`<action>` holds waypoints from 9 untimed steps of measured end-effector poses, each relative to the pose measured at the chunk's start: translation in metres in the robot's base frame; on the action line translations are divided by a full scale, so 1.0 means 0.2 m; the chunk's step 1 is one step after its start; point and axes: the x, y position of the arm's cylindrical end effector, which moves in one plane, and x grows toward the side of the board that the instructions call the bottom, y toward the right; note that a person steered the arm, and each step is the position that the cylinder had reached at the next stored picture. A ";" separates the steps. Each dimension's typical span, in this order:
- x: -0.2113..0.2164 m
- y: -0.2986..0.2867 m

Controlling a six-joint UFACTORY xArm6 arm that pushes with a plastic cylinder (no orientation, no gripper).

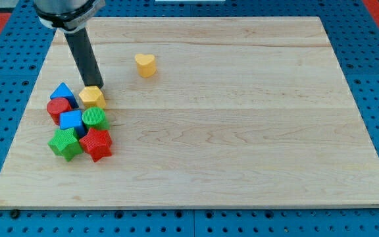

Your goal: Push the red star into the bottom right of the green star

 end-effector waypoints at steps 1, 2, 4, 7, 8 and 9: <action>0.15 0.00; 0.22 0.00; 0.16 0.33; 0.76 0.42; 0.78 0.32; 0.76 0.11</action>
